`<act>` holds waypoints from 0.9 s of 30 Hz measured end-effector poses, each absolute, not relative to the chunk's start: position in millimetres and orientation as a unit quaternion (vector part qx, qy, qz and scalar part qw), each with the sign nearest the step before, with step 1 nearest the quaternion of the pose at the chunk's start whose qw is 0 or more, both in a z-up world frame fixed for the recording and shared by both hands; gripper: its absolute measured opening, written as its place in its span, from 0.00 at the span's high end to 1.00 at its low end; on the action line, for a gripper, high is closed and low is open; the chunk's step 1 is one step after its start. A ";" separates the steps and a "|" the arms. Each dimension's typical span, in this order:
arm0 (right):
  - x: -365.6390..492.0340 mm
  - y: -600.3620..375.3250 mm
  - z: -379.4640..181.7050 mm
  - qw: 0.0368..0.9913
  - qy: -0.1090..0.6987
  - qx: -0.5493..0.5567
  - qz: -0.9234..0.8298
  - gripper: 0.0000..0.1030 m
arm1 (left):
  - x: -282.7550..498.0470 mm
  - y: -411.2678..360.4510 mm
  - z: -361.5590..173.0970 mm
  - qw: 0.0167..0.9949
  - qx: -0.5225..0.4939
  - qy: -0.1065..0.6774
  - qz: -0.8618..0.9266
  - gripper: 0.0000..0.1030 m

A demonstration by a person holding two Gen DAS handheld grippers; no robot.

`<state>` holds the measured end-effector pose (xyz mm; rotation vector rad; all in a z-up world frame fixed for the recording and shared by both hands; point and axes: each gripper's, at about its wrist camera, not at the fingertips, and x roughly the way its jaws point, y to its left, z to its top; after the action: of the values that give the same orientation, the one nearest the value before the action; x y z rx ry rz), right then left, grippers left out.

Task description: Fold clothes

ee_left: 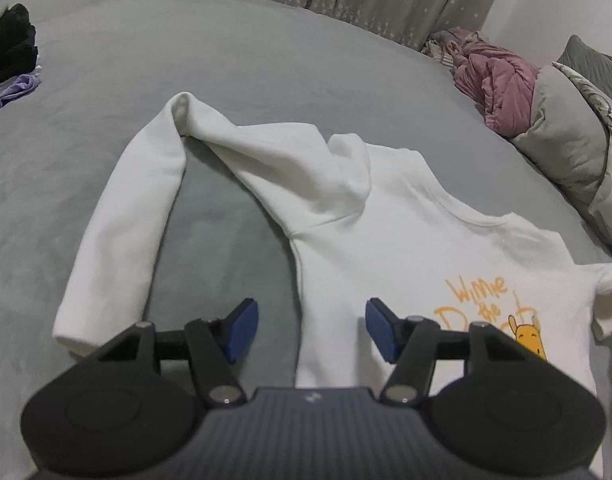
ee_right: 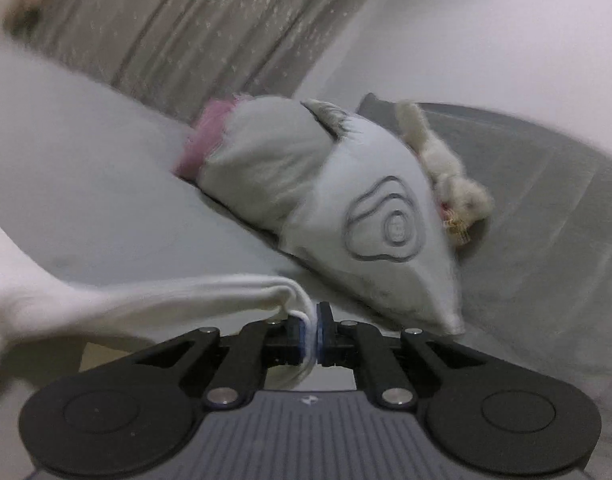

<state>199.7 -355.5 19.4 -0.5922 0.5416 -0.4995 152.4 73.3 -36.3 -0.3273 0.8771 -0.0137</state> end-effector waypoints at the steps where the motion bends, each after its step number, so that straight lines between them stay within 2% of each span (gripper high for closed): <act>1: 202.1 -357.6 15.1 0.882 0.284 -0.289 -0.242 0.83 | 152.1 73.9 -36.0 0.892 -0.158 0.423 -0.008 0.45; 3: 204.4 -365.1 6.7 0.870 0.331 -0.277 -0.236 0.68 | 152.2 75.9 -35.7 0.891 -0.161 0.424 -0.010 0.45; 4: 203.5 -370.2 4.5 0.869 0.351 -0.262 -0.231 0.65 | 152.7 77.4 -35.5 0.890 -0.164 0.425 -0.010 0.44; 8: 188.5 -392.5 17.1 0.882 0.387 -0.168 -0.210 0.58 | 154.7 81.0 -26.3 0.890 -0.160 0.428 -0.003 0.42; 10: 177.9 -404.2 29.2 0.890 0.394 -0.112 -0.200 0.57 | 157.9 79.9 -11.0 0.904 -0.133 0.406 -0.018 0.41; 13: 166.2 -405.2 54.1 0.919 0.362 -0.054 -0.150 0.56 | 175.6 76.8 10.6 0.925 -0.079 0.367 -0.051 0.37; 15: 164.9 -399.8 67.9 0.935 0.338 -0.029 -0.103 0.51 | 190.7 75.7 15.6 0.930 -0.053 0.357 -0.071 0.31; 17: 177.6 -384.1 73.8 0.946 0.323 -0.025 -0.034 0.40 | 223.6 74.0 16.8 0.929 -0.024 0.355 -0.100 0.31; 21: 210.4 -344.4 65.9 0.945 0.312 -0.017 0.094 0.40 | 268.9 68.4 11.3 0.930 -0.018 0.339 -0.142 0.30; 27: 266.1 -303.3 36.2 0.932 0.304 -0.027 0.195 0.40 | 311.1 49.8 -22.6 0.927 0.043 0.311 -0.206 0.26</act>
<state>266.1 -303.3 36.2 -0.0550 0.6213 0.3993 311.1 49.8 -22.6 0.0874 0.6371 -0.4227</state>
